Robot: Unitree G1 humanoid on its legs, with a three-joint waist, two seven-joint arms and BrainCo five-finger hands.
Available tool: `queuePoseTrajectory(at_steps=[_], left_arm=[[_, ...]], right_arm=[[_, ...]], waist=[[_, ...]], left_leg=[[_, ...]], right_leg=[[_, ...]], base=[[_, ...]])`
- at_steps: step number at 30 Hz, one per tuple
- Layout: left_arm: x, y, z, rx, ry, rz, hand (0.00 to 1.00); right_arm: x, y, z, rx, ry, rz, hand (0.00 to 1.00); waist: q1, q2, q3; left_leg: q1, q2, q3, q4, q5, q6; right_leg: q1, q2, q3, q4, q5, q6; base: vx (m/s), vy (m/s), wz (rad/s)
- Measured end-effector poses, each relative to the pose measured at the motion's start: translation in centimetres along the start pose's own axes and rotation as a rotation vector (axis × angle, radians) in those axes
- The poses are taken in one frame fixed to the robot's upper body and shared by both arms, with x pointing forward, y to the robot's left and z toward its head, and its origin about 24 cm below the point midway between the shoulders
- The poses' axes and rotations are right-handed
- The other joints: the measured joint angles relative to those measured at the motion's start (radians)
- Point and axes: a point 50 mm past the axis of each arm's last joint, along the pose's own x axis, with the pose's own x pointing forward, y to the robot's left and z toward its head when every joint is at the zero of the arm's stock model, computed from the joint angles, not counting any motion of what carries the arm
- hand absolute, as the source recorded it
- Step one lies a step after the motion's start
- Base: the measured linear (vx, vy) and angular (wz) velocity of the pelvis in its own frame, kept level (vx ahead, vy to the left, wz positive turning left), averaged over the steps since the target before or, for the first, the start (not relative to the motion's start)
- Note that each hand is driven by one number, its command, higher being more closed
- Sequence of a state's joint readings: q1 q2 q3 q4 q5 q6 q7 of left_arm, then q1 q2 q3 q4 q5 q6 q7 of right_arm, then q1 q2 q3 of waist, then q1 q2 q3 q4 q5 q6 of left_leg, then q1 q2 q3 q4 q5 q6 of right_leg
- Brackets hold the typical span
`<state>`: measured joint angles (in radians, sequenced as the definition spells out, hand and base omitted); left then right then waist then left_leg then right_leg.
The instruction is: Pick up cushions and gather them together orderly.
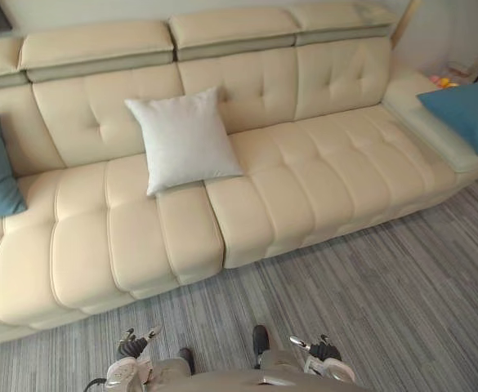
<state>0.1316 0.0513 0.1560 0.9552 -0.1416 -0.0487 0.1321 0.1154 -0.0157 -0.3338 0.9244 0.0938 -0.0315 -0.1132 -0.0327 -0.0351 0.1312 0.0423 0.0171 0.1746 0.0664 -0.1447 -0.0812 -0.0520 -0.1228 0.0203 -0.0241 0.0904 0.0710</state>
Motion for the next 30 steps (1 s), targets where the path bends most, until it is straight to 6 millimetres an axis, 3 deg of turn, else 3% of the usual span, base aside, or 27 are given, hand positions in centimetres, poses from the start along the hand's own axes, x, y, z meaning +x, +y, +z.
queuePoseTrajectory(at_steps=[5, 11, 12, 13, 14, 16, 18, 20, 21, 23, 25, 26, 27, 28, 30], left_arm=[[0.0, -0.5, -0.6, 0.049, 0.033, -0.021, 0.0], [0.2, -1.0, 0.0, 0.13, 0.013, -0.061, 0.0], [0.2, -0.9, 0.0, 0.137, 0.01, -0.06, 0.0], [0.2, -1.0, 0.1, 0.139, 0.011, -0.061, 0.0], [0.3, -1.1, 0.3, 0.152, 0.006, -0.066, 0.0], [0.3, -0.9, 0.2, 0.171, 0.01, -0.067, 0.0], [0.3, -1.0, 0.2, 0.174, 0.01, -0.071, 0.0], [0.3, -1.4, 0.4, 0.179, 0.002, -0.082, 0.0], [0.4, -1.4, 0.5, 0.182, 0.0, -0.082, 0.0], [0.1, -2.4, 0.0, 0.169, 0.018, -0.11, 0.0], [0.0, -2.7, -0.3, 0.152, 0.032, -0.121, 0.0], [0.1, -2.6, -0.1, 0.145, 0.028, -0.117, 0.0], [0.1, -2.6, 0.0, 0.143, 0.025, -0.117, 0.0], [0.1, -2.7, 0.2, 0.141, 0.017, -0.119, 0.0], [0.2, -2.9, 0.7, 0.138, -0.01, -0.123, 0.0]], right_arm=[[0.1, -1.5, -0.7, 0.005, 0.047, -0.043, 0.0], [0.3, -1.2, 0.0, 0.003, 0.029, -0.033, 0.0], [0.4, -0.8, 0.4, 0.002, 0.02, -0.022, 0.0], [0.6, -0.5, 0.9, 0.004, 0.007, -0.016, 0.0], [0.7, -0.4, 1.3, 0.006, -0.002, -0.014, 0.0], [0.6, -0.4, 1.1, 0.006, 0.003, -0.014, 0.0], [0.6, -0.8, 1.1, 0.003, 0.001, -0.024, 0.0], [0.7, -1.4, 1.3, -0.004, -0.002, -0.035, 0.0], [0.8, -1.4, 1.6, -0.007, -0.009, -0.036, 0.0], [1.0, -1.6, 2.5, -0.011, -0.03, -0.039, 0.0], [1.0, -1.7, 2.5, -0.015, -0.028, -0.04, 0.0], [1.0, -1.6, 2.3, -0.021, -0.022, -0.038, 0.0], [1.0, -1.4, 2.2, -0.029, -0.015, -0.03, 0.0], [1.1, -1.4, 2.3, -0.032, -0.015, -0.03, 0.0], [1.0, -1.8, 1.9, -0.018, -0.002, -0.044, 0.0]], waist=[[-0.004, 0.018, -0.028], [-0.007, 0.025, -0.033], [-0.003, 0.019, -0.028], [-0.006, 0.024, -0.022], [-0.009, 0.046, -0.007], [-0.007, 0.039, -0.007], [-0.011, 0.058, -0.01], [-0.026, 0.075, -0.011], [-0.024, 0.075, -0.009], [-0.018, 0.1, 0.002], [-0.018, 0.102, 0.008], [-0.01, 0.102, 0.009], [0.003, 0.096, 0.019], [0.009, 0.101, 0.026], [0.011, 0.103, 0.039]], left_leg=[[0.033, 0.001, 0.002, -0.041, 0.009, 0.004], [0.054, 0.049, 0.164, 0.031, -0.044, 0.003], [0.06, 0.065, 0.219, 0.037, -0.055, 0.002], [0.066, 0.082, 0.27, 0.04, -0.058, -0.002], [0.081, 0.106, 0.323, 0.044, -0.057, -0.005], [0.111, 0.12, 0.375, 0.071, -0.057, -0.012], [0.147, 0.138, 0.418, 0.075, -0.064, -0.024], [0.163, 0.159, 0.454, 0.069, -0.061, -0.048], [0.168, 0.16, 0.466, 0.069, -0.058, -0.054], [0.177, 0.176, 0.49, 0.117, -0.046, -0.073], [0.126, 0.239, 0.482, 0.352, -0.035, -0.068], [0.076, 0.298, 0.45, 0.548, 0.014, -0.016], [0.025, 0.33, 0.387, 0.702, -0.026, 0.003], [-0.006, 0.329, 0.339, 0.764, -0.058, -0.001], [-0.13, 0.247, 0.183, 0.81, -0.126, 0.0]], right_leg=[[-0.013, 0.028, 0.039, -0.007, 0.002, -0.002], [-0.065, 0.111, 0.184, -0.009, 0.063, 0.002], [-0.081, 0.122, 0.149, -0.024, 0.064, -0.035], [-0.083, 0.114, 0.045, -0.022, 0.039, -0.093], [-0.103, 0.093, -0.136, 0.018, -0.001, -0.148], [-0.117, 0.044, -0.34, 0.086, -0.016, -0.161], [-0.124, 0.008, -0.527, 0.17, -0.035, -0.165], [-0.149, 0.004, -0.606, 0.248, -0.074, -0.149], [-0.163, 0.013, -0.595, 0.265, -0.085, -0.144], [-0.199, 0.042, -0.524, 0.304, -0.127, -0.141], [-0.192, 0.063, -0.456, 0.33, -0.162, -0.147], [-0.166, 0.091, -0.402, 0.312, -0.167, -0.154], [-0.138, 0.107, -0.362, 0.29, -0.175, -0.166], [-0.119, 0.117, -0.337, 0.283, -0.178, -0.167], [-0.041, 0.134, -0.261, 0.239, -0.191, -0.176]], base=[[0.04, -0.018, -0.34], [0.07, -0.025, -0.93], [0.0, -0.05, -1.44], [0.03, -0.05, -1.57], [0.06, -0.038, -1.43], [0.13, -0.053, -1.29], [0.18, -0.093, -1.05], [0.18, -0.148, -0.86], [0.16, -0.164, -0.98], [0.15, -0.156, -1.08], [0.2, -0.146, -1.06], [0.24, -0.129, -1.32], [0.16, -0.075, -1.22], [0.18, 0.0, -1.28], [0.21, 0.009, -0.98]])
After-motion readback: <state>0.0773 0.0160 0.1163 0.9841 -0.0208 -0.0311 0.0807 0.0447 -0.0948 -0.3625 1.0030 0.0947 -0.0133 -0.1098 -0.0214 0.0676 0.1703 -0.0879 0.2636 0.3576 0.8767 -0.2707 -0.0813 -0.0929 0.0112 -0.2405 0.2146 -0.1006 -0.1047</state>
